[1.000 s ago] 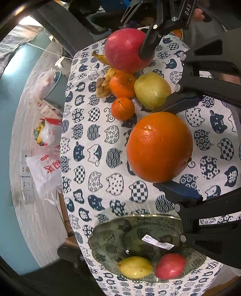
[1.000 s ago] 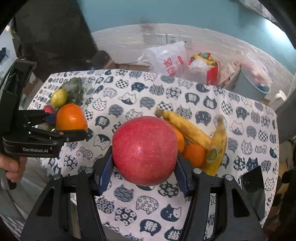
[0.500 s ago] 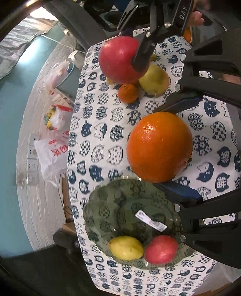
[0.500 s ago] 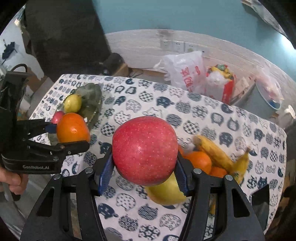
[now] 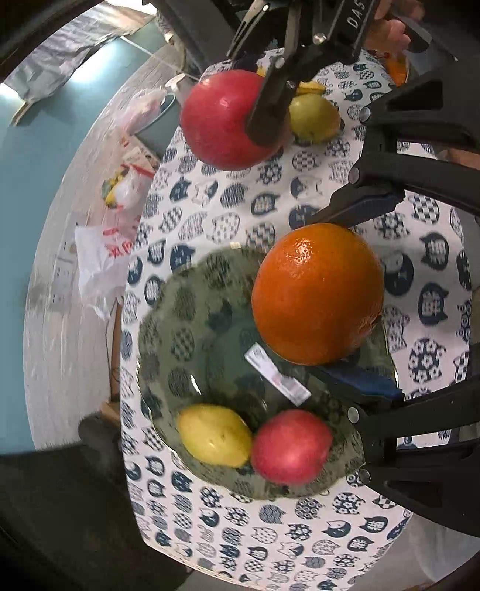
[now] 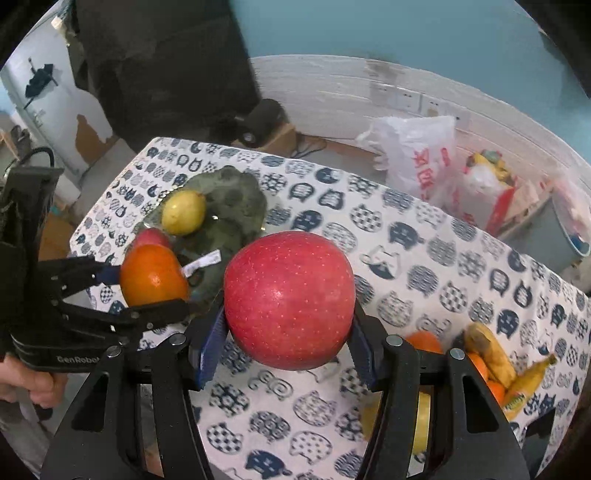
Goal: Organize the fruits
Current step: 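Carry the apple with the right gripper while the left gripper lowers the orange into the bowl, then lower the red apple into the bowl, open the right gripper and withdraw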
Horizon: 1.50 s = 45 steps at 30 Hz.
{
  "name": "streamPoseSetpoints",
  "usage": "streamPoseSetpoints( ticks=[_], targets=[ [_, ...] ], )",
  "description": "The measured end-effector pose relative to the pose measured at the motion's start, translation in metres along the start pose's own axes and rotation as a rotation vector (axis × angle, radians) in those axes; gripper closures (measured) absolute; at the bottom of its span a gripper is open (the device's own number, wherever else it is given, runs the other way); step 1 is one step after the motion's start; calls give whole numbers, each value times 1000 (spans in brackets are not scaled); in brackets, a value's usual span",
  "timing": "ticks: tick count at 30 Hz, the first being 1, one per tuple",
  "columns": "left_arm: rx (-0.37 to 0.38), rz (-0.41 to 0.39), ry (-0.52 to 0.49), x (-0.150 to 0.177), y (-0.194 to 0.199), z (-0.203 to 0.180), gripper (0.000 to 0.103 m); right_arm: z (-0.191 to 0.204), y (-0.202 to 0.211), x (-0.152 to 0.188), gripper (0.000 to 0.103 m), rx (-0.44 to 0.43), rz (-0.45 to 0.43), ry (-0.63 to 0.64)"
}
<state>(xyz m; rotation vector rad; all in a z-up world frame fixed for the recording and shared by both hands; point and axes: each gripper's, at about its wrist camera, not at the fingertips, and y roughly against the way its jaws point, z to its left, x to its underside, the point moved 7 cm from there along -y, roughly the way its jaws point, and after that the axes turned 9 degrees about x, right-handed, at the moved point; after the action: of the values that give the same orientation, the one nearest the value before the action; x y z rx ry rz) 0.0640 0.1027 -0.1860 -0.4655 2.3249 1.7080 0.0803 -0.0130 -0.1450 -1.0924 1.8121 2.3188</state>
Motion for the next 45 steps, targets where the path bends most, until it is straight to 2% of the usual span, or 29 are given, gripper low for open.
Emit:
streamPoseSetpoints(
  ticks=[15,24,30,34,39,42,45],
  targets=[
    [-31,18,75,15,-3,55,33,58,-35,-26,45,-63,35,60],
    [-38,82,120,33,-22,79,33,88,-53,-35,44,-93,66,90],
    [-15,83,159,34,-23,87,33,104,-72,-31,44,-99,107,98],
    [-2,67,142,33,-15,86,33,112,-88,-25,44,-102,145,111],
    [-28,62,130,35,-8,92,33,115,-102,-16,44,-83,181,121],
    [-25,67,150,37,-7,99,33,107,-109,-12,44,-99,217,83],
    [-24,71,156,39,-6,100,33,107,-113,-6,44,-52,228,137]
  ],
)
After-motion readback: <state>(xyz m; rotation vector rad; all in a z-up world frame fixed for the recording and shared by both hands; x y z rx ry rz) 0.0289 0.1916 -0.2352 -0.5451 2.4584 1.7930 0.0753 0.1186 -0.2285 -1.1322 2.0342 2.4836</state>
